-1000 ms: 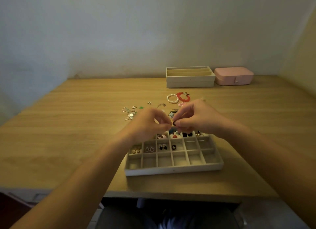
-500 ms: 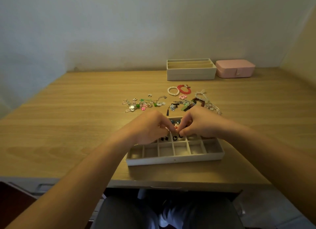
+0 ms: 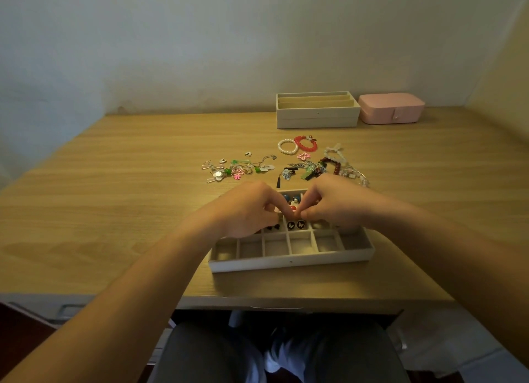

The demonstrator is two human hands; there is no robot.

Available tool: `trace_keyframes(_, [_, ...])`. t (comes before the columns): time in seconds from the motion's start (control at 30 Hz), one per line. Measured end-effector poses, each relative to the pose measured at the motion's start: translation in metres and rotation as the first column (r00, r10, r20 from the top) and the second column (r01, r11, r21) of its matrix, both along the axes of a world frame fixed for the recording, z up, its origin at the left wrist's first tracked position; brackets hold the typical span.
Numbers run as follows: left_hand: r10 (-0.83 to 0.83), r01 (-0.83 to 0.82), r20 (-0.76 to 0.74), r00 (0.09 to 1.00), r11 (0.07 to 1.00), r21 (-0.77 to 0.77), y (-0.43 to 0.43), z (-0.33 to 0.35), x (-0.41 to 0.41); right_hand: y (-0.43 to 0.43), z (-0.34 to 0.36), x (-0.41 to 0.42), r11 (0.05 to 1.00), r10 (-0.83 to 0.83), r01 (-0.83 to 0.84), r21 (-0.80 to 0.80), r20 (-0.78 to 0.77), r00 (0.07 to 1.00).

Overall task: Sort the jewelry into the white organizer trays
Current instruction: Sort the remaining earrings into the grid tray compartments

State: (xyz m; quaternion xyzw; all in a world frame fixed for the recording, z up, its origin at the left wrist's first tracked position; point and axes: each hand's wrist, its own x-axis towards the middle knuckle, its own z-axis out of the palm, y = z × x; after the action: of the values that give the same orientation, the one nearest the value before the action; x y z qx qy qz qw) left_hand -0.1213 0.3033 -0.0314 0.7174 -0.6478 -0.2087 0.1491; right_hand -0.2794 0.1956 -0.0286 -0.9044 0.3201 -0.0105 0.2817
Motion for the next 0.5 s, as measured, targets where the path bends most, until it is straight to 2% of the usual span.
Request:
trace_keyframes(0.17, [-0.009,0.009,0.000,1.000,1.000,-0.010,0.0012,0.0015,-0.0025,0.0022,0.0046,-0.0076,0.998,-0.005,0.002,0.065,0.043,0.999])
trace_keyframes(0.33, [-0.007,0.007,0.000,1.000,1.000,-0.011,-0.0006,-0.0012,-0.0020,0.0067,0.0019,-0.0066,0.999,0.004,-0.006,0.049,0.054,0.999])
trace_keyframes(0.5, [0.021,-0.027,-0.083,0.996,0.997,-0.070,-0.0013,0.0021,0.0068,0.0003,0.0081,-0.0049,0.994,-0.053,0.040,0.097,0.137,0.989])
